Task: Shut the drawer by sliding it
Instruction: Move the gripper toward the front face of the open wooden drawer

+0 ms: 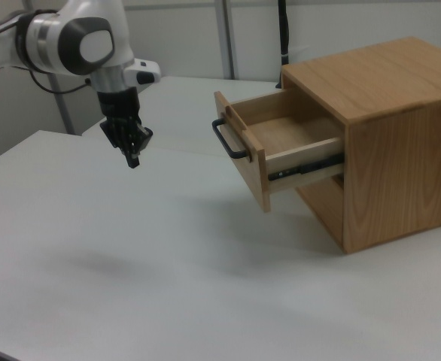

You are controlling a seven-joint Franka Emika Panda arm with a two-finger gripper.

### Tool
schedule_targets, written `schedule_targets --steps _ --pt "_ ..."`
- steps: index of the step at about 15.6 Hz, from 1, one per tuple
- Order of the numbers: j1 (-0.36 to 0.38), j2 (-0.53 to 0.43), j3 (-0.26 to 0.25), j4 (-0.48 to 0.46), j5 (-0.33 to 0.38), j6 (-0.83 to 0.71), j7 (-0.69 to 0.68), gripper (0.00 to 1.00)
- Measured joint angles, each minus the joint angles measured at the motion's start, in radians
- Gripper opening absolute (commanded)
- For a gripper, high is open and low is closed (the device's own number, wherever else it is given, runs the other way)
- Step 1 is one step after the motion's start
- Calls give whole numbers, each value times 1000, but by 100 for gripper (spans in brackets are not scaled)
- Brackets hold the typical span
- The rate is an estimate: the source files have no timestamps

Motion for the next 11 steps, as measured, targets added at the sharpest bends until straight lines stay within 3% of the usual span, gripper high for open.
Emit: schedule_targets --steps 11 --pt "-124 99 -8 7 0 282 314 0"
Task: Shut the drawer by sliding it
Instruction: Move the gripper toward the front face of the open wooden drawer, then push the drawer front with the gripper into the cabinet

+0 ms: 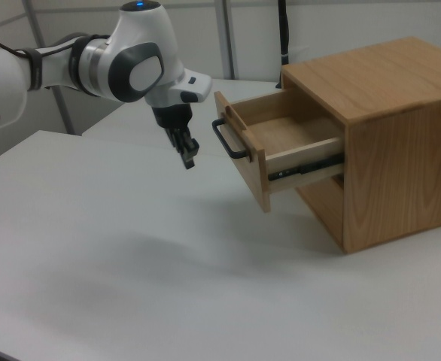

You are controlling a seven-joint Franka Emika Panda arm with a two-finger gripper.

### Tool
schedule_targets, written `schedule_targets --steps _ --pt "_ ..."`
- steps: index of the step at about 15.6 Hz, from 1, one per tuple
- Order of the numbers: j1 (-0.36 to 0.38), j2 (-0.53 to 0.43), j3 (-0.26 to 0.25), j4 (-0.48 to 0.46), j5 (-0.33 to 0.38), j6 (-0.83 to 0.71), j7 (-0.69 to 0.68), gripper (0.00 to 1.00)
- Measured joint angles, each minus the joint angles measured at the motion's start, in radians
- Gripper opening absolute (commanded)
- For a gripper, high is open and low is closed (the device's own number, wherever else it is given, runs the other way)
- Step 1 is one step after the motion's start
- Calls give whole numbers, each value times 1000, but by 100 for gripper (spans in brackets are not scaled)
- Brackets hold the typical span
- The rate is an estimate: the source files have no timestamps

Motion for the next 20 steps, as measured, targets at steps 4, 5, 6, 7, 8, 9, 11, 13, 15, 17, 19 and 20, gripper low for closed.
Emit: schedule_targets --steps 4,5,6,7,8,9,11,13,15,17,19,20 --pt "-13 25 -10 18 0 77 54 0" --pt "-15 45 -18 48 0 83 68 0" --pt "-16 61 -25 73 0 84 73 0" --pt "-16 83 -36 103 0 84 77 0" --pt "-17 106 -47 131 0 84 80 0" --pt "-18 133 -59 163 0 91 82 0" --pt "-21 188 -82 215 0 157 84 0" --pt "-23 233 -107 243 0 261 84 0" --pt "-25 262 -129 254 0 359 84 0" --pt "-32 278 -140 256 0 436 84 0" --pt "-41 283 -141 258 0 479 84 0" --pt "-44 285 -141 258 -3 484 84 0"
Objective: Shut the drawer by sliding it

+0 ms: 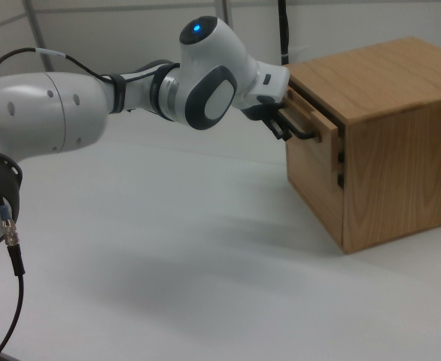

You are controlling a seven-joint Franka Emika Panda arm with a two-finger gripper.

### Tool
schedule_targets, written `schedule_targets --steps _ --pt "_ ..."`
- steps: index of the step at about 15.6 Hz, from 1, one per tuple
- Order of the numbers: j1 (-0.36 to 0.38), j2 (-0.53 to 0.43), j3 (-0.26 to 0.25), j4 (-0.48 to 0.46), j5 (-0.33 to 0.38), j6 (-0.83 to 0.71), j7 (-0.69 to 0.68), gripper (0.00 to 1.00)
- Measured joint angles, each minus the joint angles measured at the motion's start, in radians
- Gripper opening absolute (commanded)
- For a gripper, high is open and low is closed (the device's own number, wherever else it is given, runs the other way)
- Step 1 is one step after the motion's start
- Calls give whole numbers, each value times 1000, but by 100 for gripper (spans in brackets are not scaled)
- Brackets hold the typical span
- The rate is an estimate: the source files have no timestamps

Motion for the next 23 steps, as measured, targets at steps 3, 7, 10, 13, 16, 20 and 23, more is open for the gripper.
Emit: schedule_targets --steps 3,7,10,13,16,20,23 --pt "-3 8 0 0 -28 33 0 0" --pt "-4 36 0 -1 -38 158 6 0" --pt "-4 44 0 -3 -82 187 10 0" --pt "-3 38 1 -13 -144 188 10 0" --pt "38 -11 7 -74 -170 129 0 0" --pt "142 -106 21 -113 -171 -149 -41 0" --pt "223 -216 28 -164 -170 -356 -95 0"
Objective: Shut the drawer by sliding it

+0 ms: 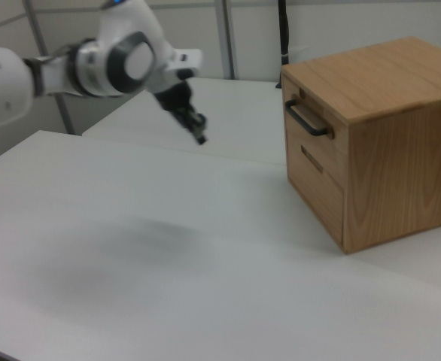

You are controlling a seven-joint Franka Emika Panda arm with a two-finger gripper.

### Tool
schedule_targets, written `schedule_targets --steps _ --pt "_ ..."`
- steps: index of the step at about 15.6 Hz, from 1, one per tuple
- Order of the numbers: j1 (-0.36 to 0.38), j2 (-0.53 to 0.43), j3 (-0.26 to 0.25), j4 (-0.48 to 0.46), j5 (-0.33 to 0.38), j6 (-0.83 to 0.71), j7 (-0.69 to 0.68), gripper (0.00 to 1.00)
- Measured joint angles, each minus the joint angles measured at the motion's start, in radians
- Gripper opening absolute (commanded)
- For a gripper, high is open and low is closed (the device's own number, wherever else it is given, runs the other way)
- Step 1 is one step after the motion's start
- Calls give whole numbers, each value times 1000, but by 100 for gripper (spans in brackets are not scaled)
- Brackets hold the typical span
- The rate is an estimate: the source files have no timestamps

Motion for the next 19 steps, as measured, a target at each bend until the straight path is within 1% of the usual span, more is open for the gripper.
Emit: schedule_targets --steps 1,3,4,5,6,7,8,9,10,11,16,19 --pt "21 -33 1 -16 7 -65 -24 0" --pt "56 -93 2 -40 45 -187 -73 0" --pt "66 -119 2 -46 68 -238 -105 4" --pt "71 -143 2 -54 92 -280 -143 10" --pt "72 -165 2 -63 114 -313 -183 23" --pt "72 -185 2 -72 128 -340 -223 34" --pt "72 -202 2 -84 137 -360 -255 42" --pt "74 -216 2 -95 140 -375 -277 62" --pt "76 -225 2 -103 141 -384 -290 79" --pt "77 -230 2 -109 141 -386 -296 100" --pt "77 -232 2 -114 132 -389 -301 100" --pt "77 -232 2 -114 119 -420 -308 100"
